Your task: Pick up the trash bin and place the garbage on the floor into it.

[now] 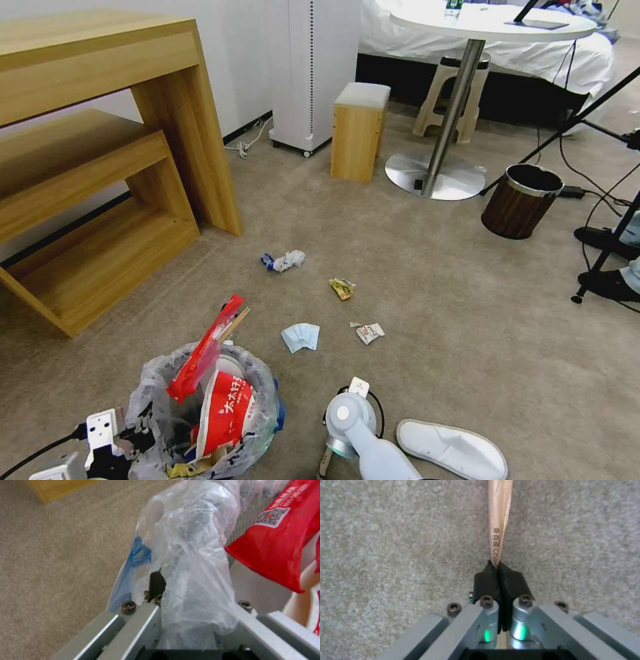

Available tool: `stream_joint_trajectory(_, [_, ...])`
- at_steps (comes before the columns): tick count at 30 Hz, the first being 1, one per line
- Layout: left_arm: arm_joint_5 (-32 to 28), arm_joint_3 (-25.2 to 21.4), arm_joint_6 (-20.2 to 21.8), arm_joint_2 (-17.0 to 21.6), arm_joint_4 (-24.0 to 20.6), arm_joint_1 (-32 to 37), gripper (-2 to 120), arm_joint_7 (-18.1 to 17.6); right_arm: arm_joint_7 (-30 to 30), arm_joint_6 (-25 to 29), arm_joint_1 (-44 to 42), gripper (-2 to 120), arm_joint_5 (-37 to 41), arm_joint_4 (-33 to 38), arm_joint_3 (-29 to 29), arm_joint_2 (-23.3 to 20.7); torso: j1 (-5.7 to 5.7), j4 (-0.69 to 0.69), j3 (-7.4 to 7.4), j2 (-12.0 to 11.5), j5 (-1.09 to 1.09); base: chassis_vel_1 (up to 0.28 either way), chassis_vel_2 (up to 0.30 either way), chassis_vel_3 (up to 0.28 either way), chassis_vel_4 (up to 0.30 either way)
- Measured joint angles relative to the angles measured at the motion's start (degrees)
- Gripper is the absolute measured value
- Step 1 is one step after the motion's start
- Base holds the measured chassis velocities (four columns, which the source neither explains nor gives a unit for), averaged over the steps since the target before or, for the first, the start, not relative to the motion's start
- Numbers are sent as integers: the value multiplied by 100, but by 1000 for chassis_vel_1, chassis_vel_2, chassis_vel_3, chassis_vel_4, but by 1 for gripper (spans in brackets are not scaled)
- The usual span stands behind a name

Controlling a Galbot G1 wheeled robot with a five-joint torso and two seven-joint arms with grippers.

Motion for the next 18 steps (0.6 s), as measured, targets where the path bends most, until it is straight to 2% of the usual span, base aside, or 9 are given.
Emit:
stream_joint_trajectory(5, [11,15,9,-6,-4,8,1,-20,78,0,-34,0,43,186,32,-105,0,0,0,0,-1,0,0,0,0])
stream_joint_trajectory(13, [-3,27,28,-9,-4,9,1,-33,68,-19,-155,0,-3,954,206,-432,0,-2,-1,0,-2,0,0,0,0])
stream_joint_trajectory(18, [-133,-45,56,22,-49,3,1,-41,-478,74,-229,0,-625,1756,521,-745,0,-2,-1,1,-2,0,0,0,0])
